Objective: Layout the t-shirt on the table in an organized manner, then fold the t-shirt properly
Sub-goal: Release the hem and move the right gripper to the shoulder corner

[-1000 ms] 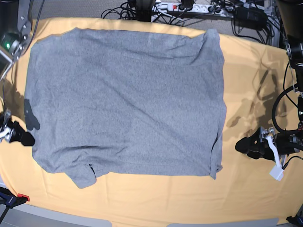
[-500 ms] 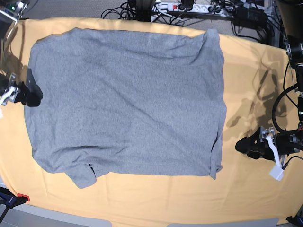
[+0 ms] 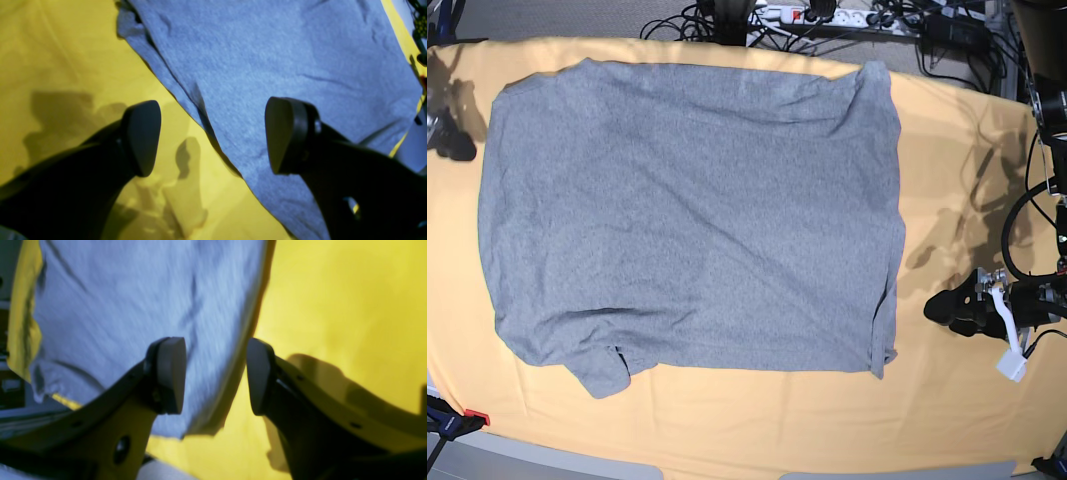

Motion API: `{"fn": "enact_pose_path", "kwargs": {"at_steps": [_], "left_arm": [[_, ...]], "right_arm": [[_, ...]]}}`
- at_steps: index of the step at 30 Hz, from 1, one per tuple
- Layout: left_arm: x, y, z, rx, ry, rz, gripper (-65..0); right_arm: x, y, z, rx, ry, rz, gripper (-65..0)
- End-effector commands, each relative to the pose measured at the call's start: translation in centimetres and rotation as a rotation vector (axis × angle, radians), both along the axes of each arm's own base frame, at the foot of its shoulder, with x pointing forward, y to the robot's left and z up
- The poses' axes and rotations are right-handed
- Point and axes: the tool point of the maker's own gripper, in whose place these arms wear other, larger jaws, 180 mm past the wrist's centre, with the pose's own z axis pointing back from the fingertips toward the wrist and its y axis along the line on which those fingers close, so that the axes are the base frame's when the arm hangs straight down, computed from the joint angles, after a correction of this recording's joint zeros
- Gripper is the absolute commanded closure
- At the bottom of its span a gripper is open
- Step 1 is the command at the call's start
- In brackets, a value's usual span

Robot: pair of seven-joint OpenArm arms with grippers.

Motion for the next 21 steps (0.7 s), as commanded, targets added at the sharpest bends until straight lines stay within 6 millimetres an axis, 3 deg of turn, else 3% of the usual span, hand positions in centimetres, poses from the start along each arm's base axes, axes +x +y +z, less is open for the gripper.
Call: {"fn": "enact_pose_path", "kwargs": {"at_steps": [1,4,8,21], "left_arm": [[0.9,0.5,2.6,-0.015,-0.07,0.011,-49.4],[0.9,0.5,2.6,-0.016,-0.07,0.011,-49.4],[0.9,0.5,2.5,-0.015,-0.069,0.011,-49.4],[0.9,0.5,2.5,-0.014,-0.069,0.012,-49.4]], "right_arm": [[0.6,-0.5,1.4,-0.017,-0.045,0.005,-30.1],[-0.4,-0.1,0.4,-0.008,-0.013,-0.001,-26.3],[-0.6,0.7,-0.4,0.023,-0.013,-0.012,-0.2],[-0.7,2.0,-1.0,0.06,-0.023,-0.02,0.0]]}}
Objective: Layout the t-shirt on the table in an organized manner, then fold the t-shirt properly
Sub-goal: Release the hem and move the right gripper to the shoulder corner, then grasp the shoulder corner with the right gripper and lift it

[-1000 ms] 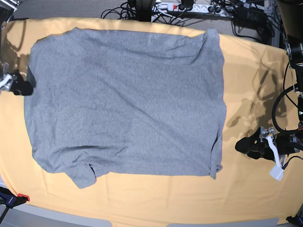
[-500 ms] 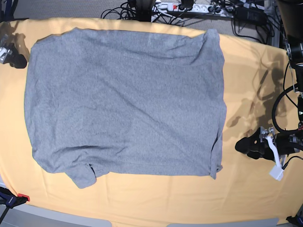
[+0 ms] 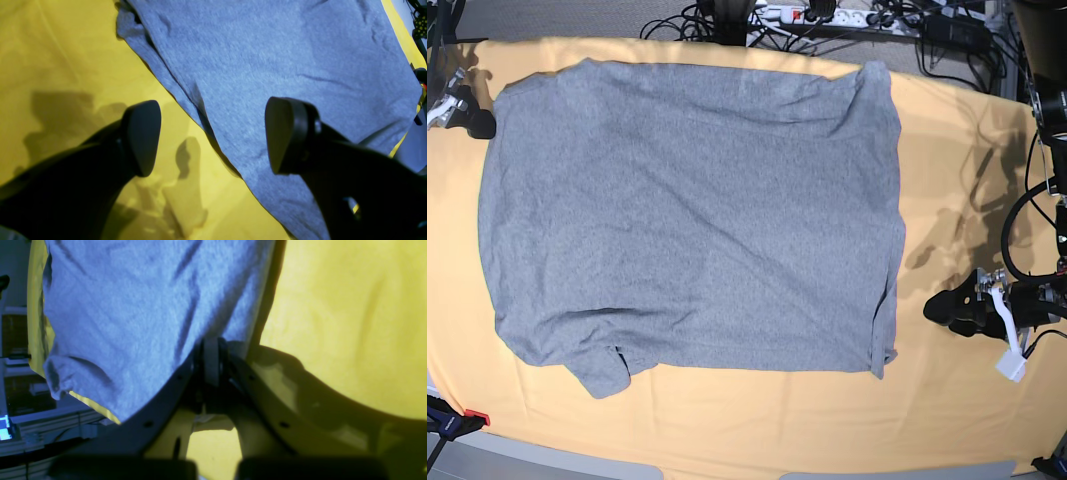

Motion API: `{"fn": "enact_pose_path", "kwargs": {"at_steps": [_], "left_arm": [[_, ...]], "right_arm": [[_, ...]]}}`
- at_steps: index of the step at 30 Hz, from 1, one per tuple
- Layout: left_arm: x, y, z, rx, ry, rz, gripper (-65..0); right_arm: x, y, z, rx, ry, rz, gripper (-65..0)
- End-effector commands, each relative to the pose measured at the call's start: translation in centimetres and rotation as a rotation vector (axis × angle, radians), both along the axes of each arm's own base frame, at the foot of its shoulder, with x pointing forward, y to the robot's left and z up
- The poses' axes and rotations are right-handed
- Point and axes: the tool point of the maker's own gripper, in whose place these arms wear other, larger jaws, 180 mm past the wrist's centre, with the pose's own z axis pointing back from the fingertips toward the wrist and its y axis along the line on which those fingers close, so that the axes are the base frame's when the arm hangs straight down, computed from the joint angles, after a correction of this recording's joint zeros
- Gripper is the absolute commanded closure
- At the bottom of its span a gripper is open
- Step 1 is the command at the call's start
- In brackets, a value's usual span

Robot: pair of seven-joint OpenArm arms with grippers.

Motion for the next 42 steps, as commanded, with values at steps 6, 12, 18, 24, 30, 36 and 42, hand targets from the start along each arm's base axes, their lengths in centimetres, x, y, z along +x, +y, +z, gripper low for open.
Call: {"fn": "enact_pose_path", "kwargs": {"at_steps": [6,12,18,24,30,36,42], "left_arm": [[0.9,0.5,2.5,-0.014,-0.069,0.012,-49.4],[0.9,0.5,2.5,-0.013,-0.069,0.012,-49.4],[0.9,0.5,2.6,-0.015,-0.07,0.011,-49.4],[0.9,0.5,2.6,-0.014,-0.07,0.012,-49.4],[0.9,0.5,2.6,-0.015,-0.071,0.012,-49.4],[0.9,0.5,2.6,-0.014,-0.07,0.011,-49.4],[0.9,0.5,2.5,-0.013,-0.069,0.012,-49.4]], "right_arm": [[-0.3,-2.2,0.3,-0.222,0.071,0.049,0.0],[-1.7,-3.2,-1.3,-0.315,0.173,0.053,0.0],[-0.8,-0.3,-1.2,-0.184,0.085,0.037,0.0],[1.4,1.6,2.1,-0.078,-0.087,0.048,0.0],[3.0,4.6,6.0,-0.091,-0.245,0.115,0.0],[3.6,9.0,6.2,-0.079,-0.274,0.214,0.0],[3.6,10.0,6.0,-0.115,-0.266,0.244,0.0]]}}
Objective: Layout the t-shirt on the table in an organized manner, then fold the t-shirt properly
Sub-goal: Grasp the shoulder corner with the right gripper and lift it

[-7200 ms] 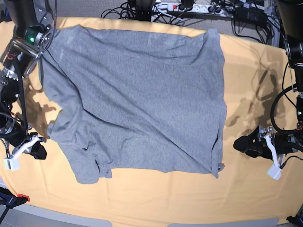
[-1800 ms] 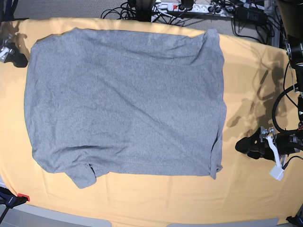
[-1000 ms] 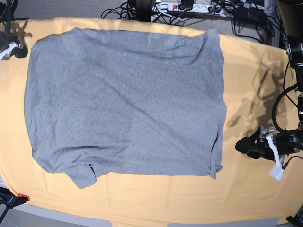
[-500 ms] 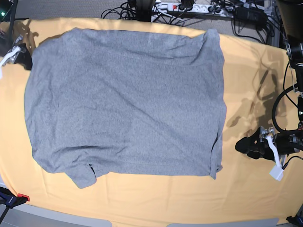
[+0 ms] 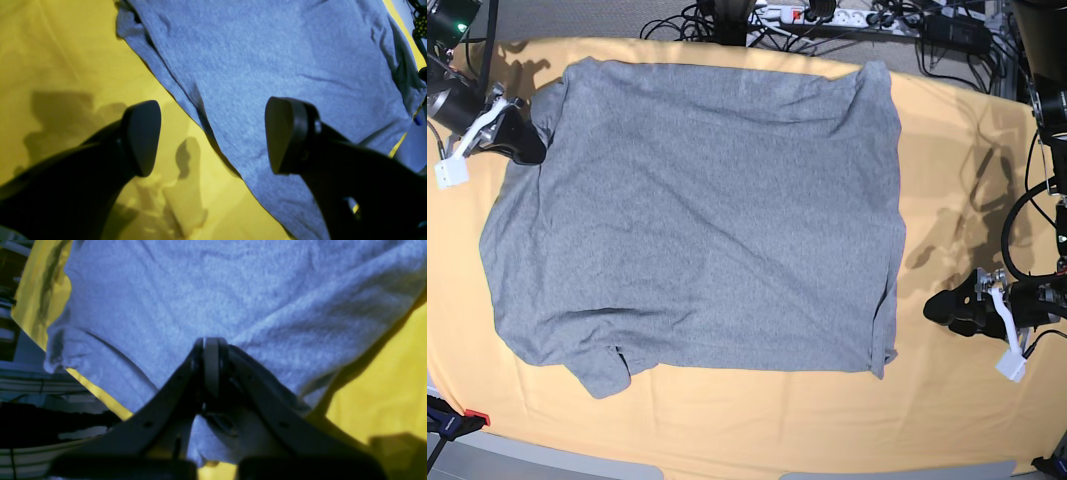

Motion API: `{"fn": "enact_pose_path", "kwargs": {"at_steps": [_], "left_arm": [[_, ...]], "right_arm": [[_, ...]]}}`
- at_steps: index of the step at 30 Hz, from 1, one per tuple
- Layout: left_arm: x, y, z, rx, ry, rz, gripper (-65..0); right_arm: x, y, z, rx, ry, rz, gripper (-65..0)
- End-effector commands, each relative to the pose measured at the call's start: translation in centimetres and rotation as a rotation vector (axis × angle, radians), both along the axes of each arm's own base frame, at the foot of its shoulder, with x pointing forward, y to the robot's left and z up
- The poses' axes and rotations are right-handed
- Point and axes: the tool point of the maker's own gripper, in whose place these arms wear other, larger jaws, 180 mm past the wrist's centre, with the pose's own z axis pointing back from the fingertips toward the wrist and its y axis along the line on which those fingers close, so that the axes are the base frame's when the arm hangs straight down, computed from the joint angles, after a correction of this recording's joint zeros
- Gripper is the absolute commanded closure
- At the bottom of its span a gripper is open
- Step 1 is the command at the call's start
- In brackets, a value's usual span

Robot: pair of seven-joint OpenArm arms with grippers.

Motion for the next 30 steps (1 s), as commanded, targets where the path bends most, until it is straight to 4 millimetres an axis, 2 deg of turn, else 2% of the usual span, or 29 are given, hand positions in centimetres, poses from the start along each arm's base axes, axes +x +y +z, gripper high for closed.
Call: {"fn": "enact_pose_path", "kwargs": {"at_steps": [1,8,11,13,17,19,22,25,30], "left_arm": [[0.9,0.5,2.5,-0.014,-0.069,0.011,-49.4],[1.0,0.5,2.8,-0.024,-0.079,0.015,-49.4],[1.0,0.5,2.6,-0.018,-0.075,0.014,-49.4],[0.9,0.6,2.6,-0.016,-0.073,0.015,-49.4],[0.9,0.6,2.6,-0.015,-0.072,0.014,-49.4],[0.9,0.6,2.6,-0.014,-0.072,0.014,-49.4],[0.9,0.8,2.6,-0.01,-0.071,0.016,-49.4],[0.8,1.0,2.7,-0.003,-0.069,0.018,-49.4],[0.8,1.1,2.7,-0.003,-0.069,0.019,-49.4]], "right_arm": [[0.6,0.7,1.1,0.017,-0.049,0.02,0.0],[0.3,8.1,-1.3,0.082,0.024,0.221,0.0],[0.8,8.9,-1.2,-0.009,0.014,0.272,0.0],[1.3,8.6,0.1,-0.092,-0.036,0.276,0.0],[2.0,6.0,4.2,-0.267,-0.166,0.201,0.0],[2.0,3.7,6.0,-0.331,-0.211,0.121,0.0],[1.6,-0.2,7.1,-0.387,-0.219,-0.013,0.0],[0.5,-3.9,6.8,-0.458,-0.169,-0.129,0.0],[-1.8,-9.1,3.8,-0.511,-0.004,-0.334,0.0]]}}
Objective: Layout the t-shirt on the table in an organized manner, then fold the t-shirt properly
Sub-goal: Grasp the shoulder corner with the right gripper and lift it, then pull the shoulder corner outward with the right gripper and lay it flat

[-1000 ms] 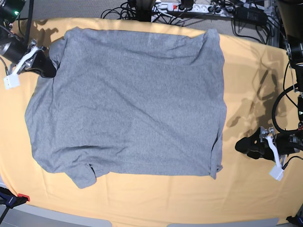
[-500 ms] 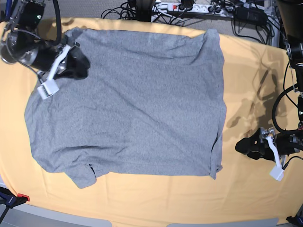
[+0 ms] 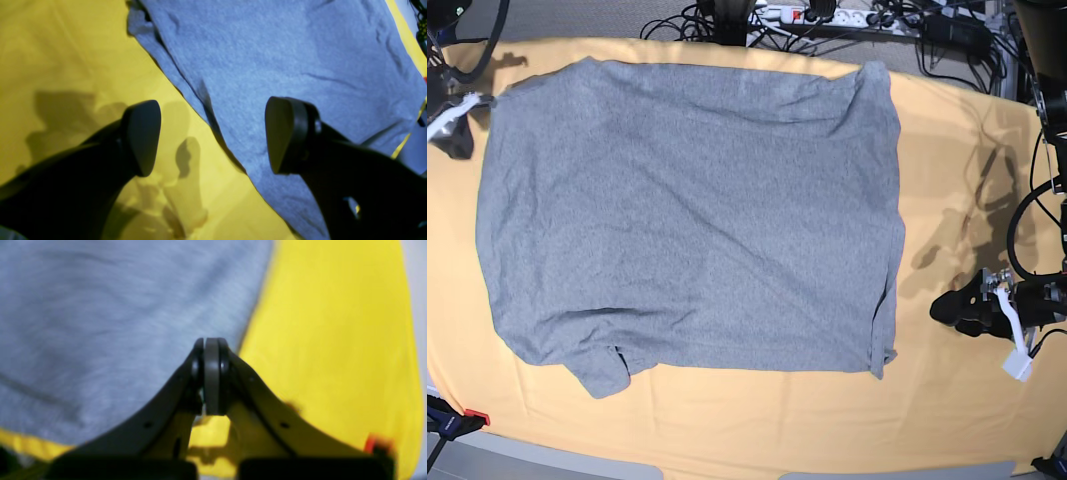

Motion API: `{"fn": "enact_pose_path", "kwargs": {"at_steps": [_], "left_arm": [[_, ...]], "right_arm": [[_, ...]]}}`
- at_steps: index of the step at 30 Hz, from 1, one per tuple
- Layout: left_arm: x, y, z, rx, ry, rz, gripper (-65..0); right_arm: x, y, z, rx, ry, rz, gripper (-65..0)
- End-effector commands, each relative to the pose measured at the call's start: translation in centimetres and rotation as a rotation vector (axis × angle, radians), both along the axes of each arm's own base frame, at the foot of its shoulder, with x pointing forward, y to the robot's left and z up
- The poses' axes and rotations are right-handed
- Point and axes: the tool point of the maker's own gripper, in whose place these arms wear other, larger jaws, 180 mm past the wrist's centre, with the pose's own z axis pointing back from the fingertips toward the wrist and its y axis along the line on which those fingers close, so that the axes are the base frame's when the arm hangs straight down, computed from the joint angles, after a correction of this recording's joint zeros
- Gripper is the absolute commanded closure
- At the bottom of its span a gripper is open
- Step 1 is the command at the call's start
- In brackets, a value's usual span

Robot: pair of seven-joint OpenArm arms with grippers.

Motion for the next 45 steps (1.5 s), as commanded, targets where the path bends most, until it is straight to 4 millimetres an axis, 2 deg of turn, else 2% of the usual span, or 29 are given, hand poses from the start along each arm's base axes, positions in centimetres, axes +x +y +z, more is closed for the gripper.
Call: {"fn": "enact_pose_path", "kwargs": {"at_steps": [1,3,6,10,14,18,23,26,30,33,34,36,41,43,45], "left_arm": [[0.8,0.4,2.4,-0.012,-0.064,0.008,-49.4],[0.8,0.4,2.4,-0.011,-0.064,0.008,-49.4],[0.8,0.5,2.4,-0.011,-0.064,0.008,-49.4],[0.8,0.3,2.6,-0.022,-0.068,0.006,-49.4],[0.8,0.0,3.0,-0.047,-0.075,0.001,-49.4],[0.8,0.1,2.9,-0.044,-0.071,0.0,-49.4],[0.8,0.1,2.9,-0.044,-0.072,0.0,-49.4],[0.8,0.1,2.9,-0.044,-0.072,-0.001,-49.4],[0.7,0.1,2.8,-0.042,-0.069,-0.002,-49.4],[0.7,0.0,2.8,-0.043,-0.07,-0.002,-49.4],[0.7,0.0,2.8,-0.044,-0.07,-0.002,-49.4],[0.8,-0.1,2.8,-0.045,-0.07,-0.003,-49.4],[0.8,-0.1,2.8,-0.045,-0.07,-0.003,-49.4],[0.8,-0.1,2.8,-0.046,-0.07,-0.003,-49.4],[0.8,-0.1,2.8,-0.046,-0.071,-0.003,-49.4]], "right_arm": [[0.2,-0.8,0.1,-0.001,-0.018,-0.017,0.0],[-0.4,-1.5,-1.9,0.058,0.02,-0.06,0.0],[-0.9,-1.6,-4.5,0.139,0.055,-0.064,0.0],[-1.4,-0.3,-7.7,0.224,0.128,-0.036,0.0],[-0.6,3.9,-9.8,0.27,0.196,0.109,0.0],[0.8,9.9,-10.3,0.366,0.198,0.286,0.0],[2.6,16.5,-9.8,0.385,0.18,0.495,0.0],[4.4,18.4,-8.2,0.322,0.135,0.578,0.0],[7.3,19.1,-3.3,0.216,-0.028,0.634,0.0],[8.5,21.1,1.2,0.248,-0.203,0.691,0.0],[8.5,21.9,2.1,0.285,-0.236,0.714,0.0],[8.2,23.5,2.5,0.332,-0.25,0.754,0.0],[6.6,28.6,1.3,0.363,-0.195,0.89,0.0],[5.9,30.7,0.8,0.346,-0.169,0.959,0.0],[5.8,31.8,0.1,0.274,-0.144,1.012,0.0]]}}
